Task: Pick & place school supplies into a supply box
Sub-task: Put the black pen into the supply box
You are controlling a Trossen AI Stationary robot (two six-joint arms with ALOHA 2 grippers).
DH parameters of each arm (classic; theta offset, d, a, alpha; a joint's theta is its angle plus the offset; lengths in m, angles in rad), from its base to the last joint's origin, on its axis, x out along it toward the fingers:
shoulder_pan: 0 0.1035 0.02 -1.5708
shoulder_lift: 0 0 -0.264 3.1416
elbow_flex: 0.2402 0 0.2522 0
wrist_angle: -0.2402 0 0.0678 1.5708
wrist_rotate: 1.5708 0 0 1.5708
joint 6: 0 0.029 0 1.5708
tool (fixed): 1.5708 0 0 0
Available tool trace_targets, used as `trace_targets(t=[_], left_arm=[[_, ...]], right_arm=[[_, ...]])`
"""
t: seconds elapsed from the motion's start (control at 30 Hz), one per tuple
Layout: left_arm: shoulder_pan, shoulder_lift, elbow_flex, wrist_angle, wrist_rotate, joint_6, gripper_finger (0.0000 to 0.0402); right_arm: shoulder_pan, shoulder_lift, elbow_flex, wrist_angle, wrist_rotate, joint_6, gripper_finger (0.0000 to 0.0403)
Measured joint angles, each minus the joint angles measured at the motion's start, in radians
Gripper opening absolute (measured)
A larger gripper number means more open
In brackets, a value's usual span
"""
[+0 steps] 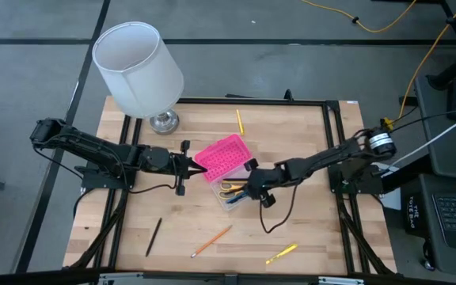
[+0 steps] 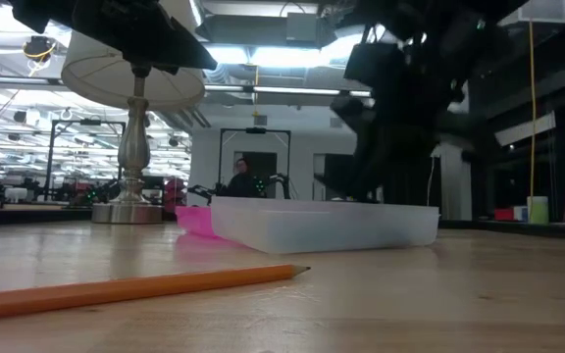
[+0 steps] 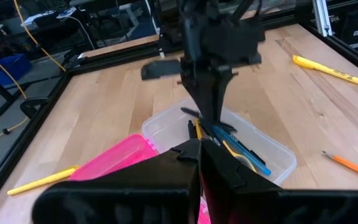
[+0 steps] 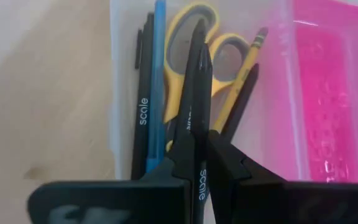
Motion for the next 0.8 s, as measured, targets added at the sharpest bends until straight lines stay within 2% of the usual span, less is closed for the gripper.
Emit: trace_targets(t=[0.17,0.8], left_arm=[[0.000,0.000,0.000,0.000,0.000,0.000,0.0006],[0.000,0.000,0.000,0.000,0.000,0.000,0.0006]], right_arm=[[0.000,0.046,0.000,0.040,0.017,-0.056,0.0024],[0.000,0.047,0.000,0.065,0.026,-0.048,0.0040]])
